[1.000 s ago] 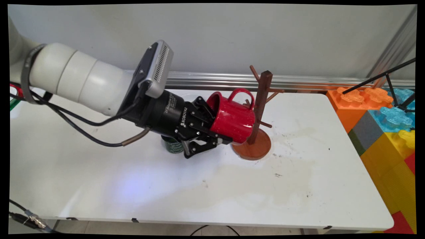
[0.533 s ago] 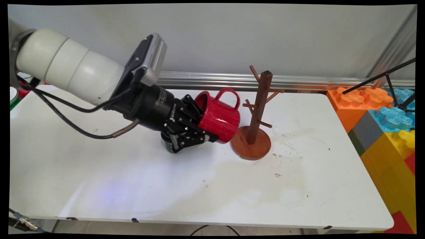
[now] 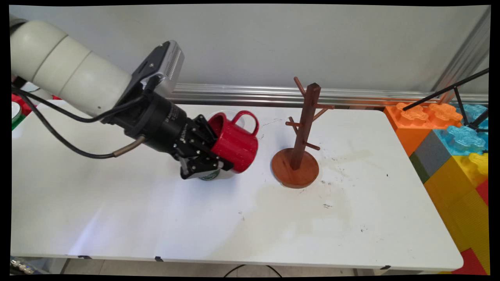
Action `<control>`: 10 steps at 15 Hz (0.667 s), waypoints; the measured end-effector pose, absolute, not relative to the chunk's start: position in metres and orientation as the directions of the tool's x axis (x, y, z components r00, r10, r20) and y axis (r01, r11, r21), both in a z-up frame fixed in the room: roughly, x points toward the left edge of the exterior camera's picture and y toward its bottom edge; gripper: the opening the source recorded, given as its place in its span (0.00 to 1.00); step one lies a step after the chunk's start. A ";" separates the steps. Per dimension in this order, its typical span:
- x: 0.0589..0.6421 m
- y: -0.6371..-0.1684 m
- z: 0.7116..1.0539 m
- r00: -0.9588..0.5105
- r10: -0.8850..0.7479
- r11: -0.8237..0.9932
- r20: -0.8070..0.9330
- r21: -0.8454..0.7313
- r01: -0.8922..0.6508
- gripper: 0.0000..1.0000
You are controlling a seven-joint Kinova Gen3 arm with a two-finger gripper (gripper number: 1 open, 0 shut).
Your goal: Place the picked object on the table
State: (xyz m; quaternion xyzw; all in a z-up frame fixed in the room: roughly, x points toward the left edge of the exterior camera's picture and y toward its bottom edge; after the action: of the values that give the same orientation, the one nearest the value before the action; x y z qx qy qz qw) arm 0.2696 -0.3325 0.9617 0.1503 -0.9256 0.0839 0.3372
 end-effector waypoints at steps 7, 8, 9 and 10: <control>0.283 -0.332 0.961 -0.778 -0.291 0.932 0.557 -0.017 -0.361 0.00; 0.285 -0.332 0.960 -0.787 -0.297 0.932 0.541 -0.015 -0.362 0.00; 0.286 -0.332 0.959 -0.794 -0.302 0.932 0.527 -0.013 -0.363 0.00; 0.287 -0.333 0.957 -0.806 -0.304 0.933 0.509 -0.014 -0.360 0.00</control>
State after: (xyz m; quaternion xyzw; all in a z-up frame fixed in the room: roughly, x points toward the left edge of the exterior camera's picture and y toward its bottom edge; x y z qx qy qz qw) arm 0.2870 -0.3328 0.9569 0.1749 -0.9486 0.0548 0.2580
